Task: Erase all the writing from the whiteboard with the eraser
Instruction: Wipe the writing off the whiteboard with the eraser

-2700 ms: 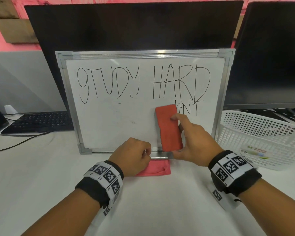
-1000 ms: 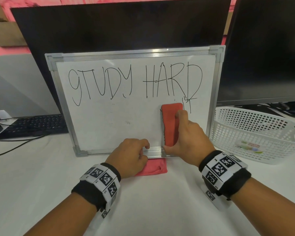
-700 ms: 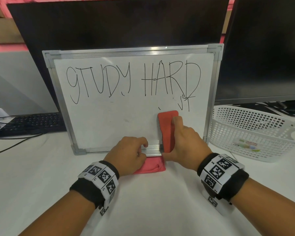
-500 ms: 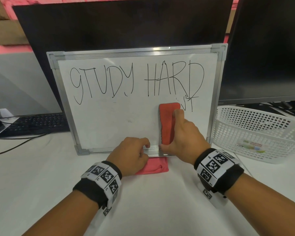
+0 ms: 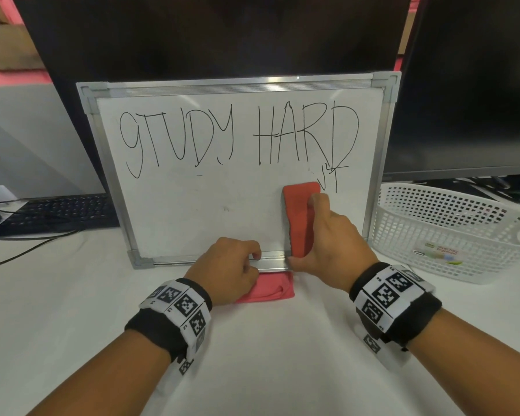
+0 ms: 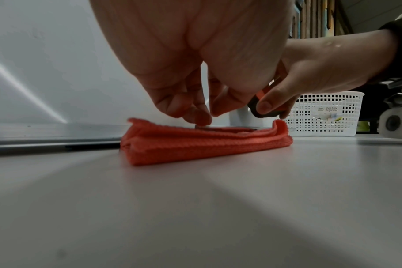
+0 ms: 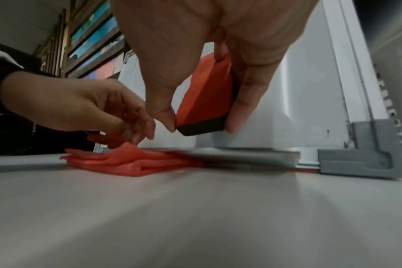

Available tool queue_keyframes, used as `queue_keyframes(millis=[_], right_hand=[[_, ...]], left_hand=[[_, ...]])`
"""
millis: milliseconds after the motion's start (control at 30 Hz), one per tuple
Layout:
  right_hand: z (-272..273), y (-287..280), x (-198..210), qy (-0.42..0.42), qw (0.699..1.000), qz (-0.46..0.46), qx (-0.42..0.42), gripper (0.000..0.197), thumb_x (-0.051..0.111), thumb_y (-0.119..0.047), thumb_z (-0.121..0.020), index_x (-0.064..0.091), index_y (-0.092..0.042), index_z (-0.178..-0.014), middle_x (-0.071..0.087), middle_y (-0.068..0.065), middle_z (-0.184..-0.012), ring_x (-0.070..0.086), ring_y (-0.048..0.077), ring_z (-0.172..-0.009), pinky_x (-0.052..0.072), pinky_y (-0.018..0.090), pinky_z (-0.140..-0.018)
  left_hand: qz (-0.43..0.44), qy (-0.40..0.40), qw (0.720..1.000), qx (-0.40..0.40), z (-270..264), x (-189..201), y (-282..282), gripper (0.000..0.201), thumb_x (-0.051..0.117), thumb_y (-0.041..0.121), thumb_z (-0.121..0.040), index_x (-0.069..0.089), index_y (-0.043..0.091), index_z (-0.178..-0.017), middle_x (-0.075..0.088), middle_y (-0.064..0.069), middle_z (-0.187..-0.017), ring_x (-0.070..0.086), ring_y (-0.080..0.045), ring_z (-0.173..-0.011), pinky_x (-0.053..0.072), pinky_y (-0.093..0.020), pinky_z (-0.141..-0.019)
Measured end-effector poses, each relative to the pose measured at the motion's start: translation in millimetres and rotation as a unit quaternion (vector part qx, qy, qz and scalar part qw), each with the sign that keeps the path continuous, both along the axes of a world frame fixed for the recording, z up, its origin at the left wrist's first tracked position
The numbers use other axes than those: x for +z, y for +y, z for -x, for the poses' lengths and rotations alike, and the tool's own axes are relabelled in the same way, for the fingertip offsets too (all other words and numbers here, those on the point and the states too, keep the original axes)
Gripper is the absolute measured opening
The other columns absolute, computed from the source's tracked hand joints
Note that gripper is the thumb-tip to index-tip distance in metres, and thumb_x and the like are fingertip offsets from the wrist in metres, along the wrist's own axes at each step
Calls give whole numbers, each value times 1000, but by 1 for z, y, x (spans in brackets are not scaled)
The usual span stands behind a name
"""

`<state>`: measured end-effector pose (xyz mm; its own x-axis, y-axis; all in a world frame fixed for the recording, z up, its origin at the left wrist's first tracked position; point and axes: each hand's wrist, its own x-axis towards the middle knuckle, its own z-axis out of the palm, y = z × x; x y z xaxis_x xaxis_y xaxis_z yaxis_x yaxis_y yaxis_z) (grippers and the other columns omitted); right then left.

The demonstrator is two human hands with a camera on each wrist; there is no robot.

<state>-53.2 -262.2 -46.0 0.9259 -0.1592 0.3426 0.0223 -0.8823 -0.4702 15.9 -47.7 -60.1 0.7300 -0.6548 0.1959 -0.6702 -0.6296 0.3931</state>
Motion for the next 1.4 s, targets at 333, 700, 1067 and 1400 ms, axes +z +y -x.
queue_keyframes(millis=[333,700,1067,1400], right_hand=[[8,-19,4,-6,1000,4,-23,90,88,-47,-64,25,-23,-124,57,0,-82,60,21,-65,56,42,-58],[15,-26,1,28,999,9,-31,91,90,-42,-61,25,-24,-123,58,0,-83,61,21,-66,58,46,-60],[19,-36,1,44,998,18,-51,94,91,-41,-60,24,-26,-124,55,-1,-85,60,22,-68,55,40,-58],[15,-37,7,-12,997,-11,-73,96,89,-38,-64,23,-25,-132,57,3,-89,60,22,-68,55,38,-59]], left_hand=[[-8,0,1000,5,-2,-2,-1,20,54,19,-85,66,26,-100,65,4,-67,59,-13,-63,53,-30,-63],[-13,-10,1000,5,-7,-5,0,19,53,22,-85,67,27,-95,64,7,-67,58,-11,-61,51,-28,-62],[-10,-10,1000,0,-7,-5,0,17,54,20,-85,67,26,-95,62,6,-63,58,-12,-59,50,-27,-60],[2,1,1000,2,-7,-6,0,16,55,19,-86,67,25,-94,60,7,-64,56,-11,-58,45,-24,-58]])
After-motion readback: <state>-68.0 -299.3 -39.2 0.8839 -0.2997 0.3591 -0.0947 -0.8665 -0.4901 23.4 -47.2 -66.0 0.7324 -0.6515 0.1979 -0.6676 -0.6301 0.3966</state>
